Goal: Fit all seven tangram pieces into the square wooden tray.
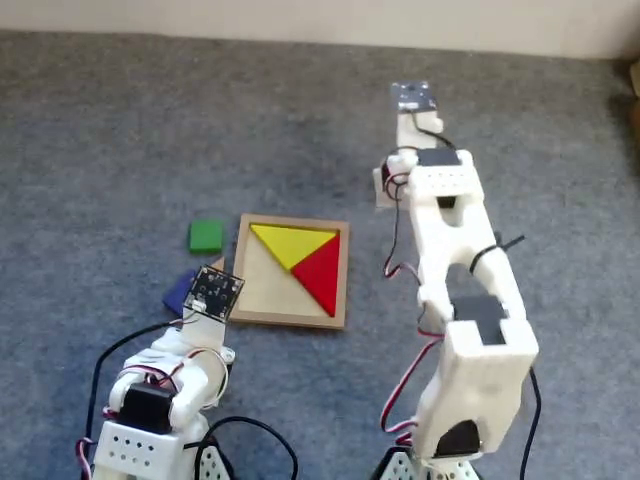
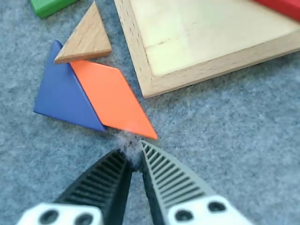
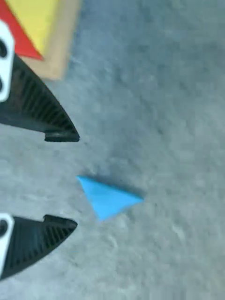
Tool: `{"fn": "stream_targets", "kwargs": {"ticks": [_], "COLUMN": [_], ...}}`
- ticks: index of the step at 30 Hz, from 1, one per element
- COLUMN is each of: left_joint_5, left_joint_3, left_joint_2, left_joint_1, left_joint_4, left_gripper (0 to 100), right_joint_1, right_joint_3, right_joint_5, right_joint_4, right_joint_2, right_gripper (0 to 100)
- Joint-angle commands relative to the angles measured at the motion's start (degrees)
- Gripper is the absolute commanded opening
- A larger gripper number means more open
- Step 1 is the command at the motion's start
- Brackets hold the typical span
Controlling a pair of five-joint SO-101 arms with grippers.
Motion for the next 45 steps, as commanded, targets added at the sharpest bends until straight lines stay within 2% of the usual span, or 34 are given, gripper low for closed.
{"fn": "stream_targets", "kwargs": {"ticks": [1, 18, 23, 28, 32, 38, 45], "left_joint_5": [0.26, 0.26, 0.26, 0.26, 0.26, 0.26, 0.26], "left_joint_3": [1.19, 1.19, 1.19, 1.19, 1.19, 1.19, 1.19], "left_joint_2": [-2.07, -2.07, -2.07, -2.07, -2.07, -2.07, -2.07], "left_joint_1": [-0.31, -0.31, -0.31, -0.31, -0.31, -0.31, -0.31], "left_joint_4": [0.35, 0.35, 0.35, 0.35, 0.35, 0.35, 0.35], "left_gripper": [1, 1, 1, 1, 1, 1, 1], "right_joint_1": [2.07, 2.59, 2.59, 2.68, 2.68, 3.3, 2.95], "right_joint_3": [-9.19, -20.62, -20.26, -20.18, -20.18, -20.7, -20.7], "right_joint_5": [-2.29, -4.22, -4.22, -4.22, -4.22, -4.13, -3.87], "right_joint_4": [-2.24, -2.24, -2.15, -2.15, -1.98, 4.79, 4.88], "right_joint_2": [5.49, 19.91, 20.44, 20.35, 20.26, 20.18, 20.53], "right_gripper": [28.3, 28.2, 27.2, 18.7, 18.2, 18.1, 18.1]}}
